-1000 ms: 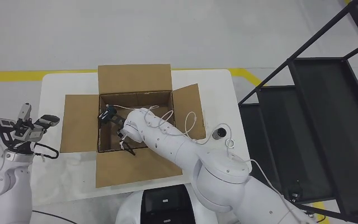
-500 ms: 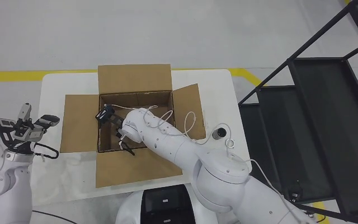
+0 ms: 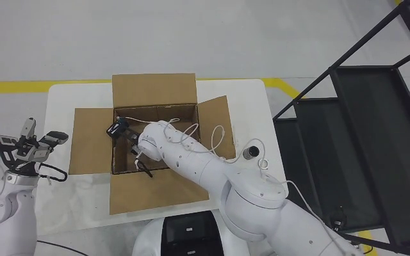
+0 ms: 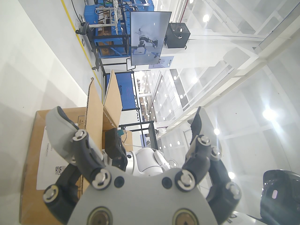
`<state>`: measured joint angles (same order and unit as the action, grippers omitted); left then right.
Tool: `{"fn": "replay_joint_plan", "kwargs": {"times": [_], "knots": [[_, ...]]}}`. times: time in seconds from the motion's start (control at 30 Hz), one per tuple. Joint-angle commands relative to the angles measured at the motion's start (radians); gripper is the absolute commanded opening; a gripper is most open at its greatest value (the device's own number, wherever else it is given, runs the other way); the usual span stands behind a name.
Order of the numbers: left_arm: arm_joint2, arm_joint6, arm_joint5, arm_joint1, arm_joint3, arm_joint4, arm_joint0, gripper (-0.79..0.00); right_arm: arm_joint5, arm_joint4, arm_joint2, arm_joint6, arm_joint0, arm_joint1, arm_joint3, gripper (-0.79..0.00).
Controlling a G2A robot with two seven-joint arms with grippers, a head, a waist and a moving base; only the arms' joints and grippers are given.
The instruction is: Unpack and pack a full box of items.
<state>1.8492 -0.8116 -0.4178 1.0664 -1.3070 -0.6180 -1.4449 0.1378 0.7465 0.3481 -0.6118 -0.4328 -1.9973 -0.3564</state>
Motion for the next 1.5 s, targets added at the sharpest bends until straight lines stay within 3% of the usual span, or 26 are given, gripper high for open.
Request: {"fn": "replay_joint_plan", "kwargs": {"times": [0.0, 0.33, 0.37, 0.4, 0.43, 0.5, 0.73, 1.03, 1.27, 1.37, 1.47], "knots": [[0.0, 0.0, 0.0, 0.0, 0.0, 0.0, 0.0, 0.0, 0.007, -0.009, 0.007, 0.002, 0.006, 0.001, -0.003, -0.785], [0.0, 0.0, 0.0, 0.0, 0.0, 0.0, 0.0, 0.0, 0.088, -0.013, 0.038, -0.054, 0.033, 0.013, 0.0, -0.785], [0.0, 0.0, 0.0, 0.0, 0.0, 0.0, 0.0, 0.0, 0.092, -0.013, 0.041, -0.061, 0.035, 0.015, -0.001, -0.742], [-0.001, 0.01, -0.002, 0.0, -0.004, 0.014, -0.001, 0.0, 0.095, -0.013, 0.045, -0.066, 0.037, 0.017, -0.005, -0.634], [-0.004, 0.027, -0.013, -0.001, -0.008, 0.058, -0.003, 0.0, 0.101, -0.019, 0.051, -0.07, 0.037, 0.019, -0.009, -0.449], [-0.021, 0.053, -0.027, -0.001, -0.008, 0.139, 0.001, 0.0, 0.106, -0.02, 0.061, -0.077, 0.042, 0.025, -0.018, 0.0], [-0.082, 0.046, -0.042, 0.002, 0.014, 0.203, 0.025, 0.0, 0.082, -0.015, 0.104, -0.078, 0.048, 0.055, -0.07, 0.0], [-0.108, -0.003, -0.058, 0.001, -0.019, 0.22, 0.008, 0.0, 0.023, 0.053, 0.138, -0.185, 0.013, 0.114, -0.17, 0.0], [-0.098, 0.019, -0.074, 0.0, -0.017, 0.207, 0.006, 0.0, 0.114, 0.064, 0.169, -0.288, -0.048, 0.16, -0.292, 0.0], [-0.063, 0.053, -0.106, 0.0, 0.0, 0.139, 0.006, 0.0, 0.126, 0.085, 0.178, -0.312, -0.075, 0.178, -0.33, -0.206], [-0.022, 0.076, -0.131, -0.002, 0.015, 0.094, 0.003, 0.0, 0.106, 0.123, 0.182, -0.303, -0.1, 0.192, -0.354, -0.225]]}}
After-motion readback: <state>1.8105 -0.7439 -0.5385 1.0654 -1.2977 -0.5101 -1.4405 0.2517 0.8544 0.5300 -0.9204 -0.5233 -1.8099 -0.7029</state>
